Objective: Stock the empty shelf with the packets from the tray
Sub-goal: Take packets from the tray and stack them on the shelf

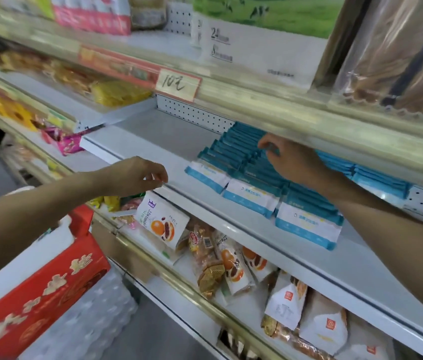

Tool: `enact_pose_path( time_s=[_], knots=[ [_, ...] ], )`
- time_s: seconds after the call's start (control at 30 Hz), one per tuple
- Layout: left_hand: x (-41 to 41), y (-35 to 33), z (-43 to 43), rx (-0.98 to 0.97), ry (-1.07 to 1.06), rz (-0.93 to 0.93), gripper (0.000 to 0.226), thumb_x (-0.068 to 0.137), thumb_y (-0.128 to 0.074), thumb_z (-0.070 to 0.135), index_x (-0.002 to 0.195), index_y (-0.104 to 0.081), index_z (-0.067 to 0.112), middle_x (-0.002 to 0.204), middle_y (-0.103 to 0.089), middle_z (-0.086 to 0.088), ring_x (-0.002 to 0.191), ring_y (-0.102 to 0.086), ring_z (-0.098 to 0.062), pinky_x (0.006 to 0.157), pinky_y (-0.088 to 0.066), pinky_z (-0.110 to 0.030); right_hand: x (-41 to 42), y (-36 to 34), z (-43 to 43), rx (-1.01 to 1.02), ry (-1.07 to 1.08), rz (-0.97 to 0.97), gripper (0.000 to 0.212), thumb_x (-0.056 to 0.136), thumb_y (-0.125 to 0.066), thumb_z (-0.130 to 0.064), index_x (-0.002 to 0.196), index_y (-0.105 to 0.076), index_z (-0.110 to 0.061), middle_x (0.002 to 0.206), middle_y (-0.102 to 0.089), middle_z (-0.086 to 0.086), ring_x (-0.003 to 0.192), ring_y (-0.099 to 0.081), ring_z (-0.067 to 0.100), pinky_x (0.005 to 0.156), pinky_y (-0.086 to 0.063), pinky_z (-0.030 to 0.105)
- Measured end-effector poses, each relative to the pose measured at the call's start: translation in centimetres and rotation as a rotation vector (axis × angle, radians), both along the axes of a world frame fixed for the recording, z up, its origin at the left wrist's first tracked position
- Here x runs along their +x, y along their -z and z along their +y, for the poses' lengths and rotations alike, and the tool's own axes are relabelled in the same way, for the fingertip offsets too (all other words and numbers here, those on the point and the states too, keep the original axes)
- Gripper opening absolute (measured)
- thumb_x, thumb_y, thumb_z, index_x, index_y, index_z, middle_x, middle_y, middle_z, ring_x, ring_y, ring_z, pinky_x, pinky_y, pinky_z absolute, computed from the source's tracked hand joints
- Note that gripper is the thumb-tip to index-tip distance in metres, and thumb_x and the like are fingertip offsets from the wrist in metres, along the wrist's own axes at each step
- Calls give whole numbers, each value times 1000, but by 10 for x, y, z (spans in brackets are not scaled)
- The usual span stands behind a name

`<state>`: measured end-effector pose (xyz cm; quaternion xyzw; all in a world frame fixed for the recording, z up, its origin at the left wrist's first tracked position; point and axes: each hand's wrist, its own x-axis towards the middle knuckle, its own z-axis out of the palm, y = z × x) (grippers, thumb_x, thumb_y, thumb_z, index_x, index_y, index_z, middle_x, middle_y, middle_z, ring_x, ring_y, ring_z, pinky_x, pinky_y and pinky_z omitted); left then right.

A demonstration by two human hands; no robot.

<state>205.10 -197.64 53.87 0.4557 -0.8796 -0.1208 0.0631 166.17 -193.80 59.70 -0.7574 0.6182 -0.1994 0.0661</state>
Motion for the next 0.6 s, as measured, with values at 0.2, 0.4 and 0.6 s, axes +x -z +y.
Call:
enact_pose_path(
  time_s=[0.2, 0.4, 0.6],
  knots=[
    [118, 3, 39, 20, -255, -20, 12, 99, -61, 31, 109, -67, 36, 99, -71, 16, 87, -67, -6, 79, -55, -31, 151, 29, -51, -138, -407, 71, 21, 94, -54, -16, 107, -65, -26, 104, -63, -11, 96, -60, 16, 86, -50, 39],
    [249, 11, 98, 16, -558, -50, 16, 96, -64, 27, 110, -70, 34, 102, -72, 15, 88, -67, -11, 84, -53, -33, 313, 63, -61, -114, -694, 81, 23, 92, -53, -15, 109, -64, -26, 110, -65, -6, 98, -59, 16, 88, -48, 41],
    [347, 31, 162, 35, -805, -32, 18, 92, -56, 36, 106, -66, 42, 100, -68, 22, 87, -66, -7, 83, -56, -35, 447, 105, -51, 42, -880, 147, 24, 93, -51, -18, 114, -63, -21, 112, -62, 0, 102, -59, 23, 82, -51, 39]
  ],
)
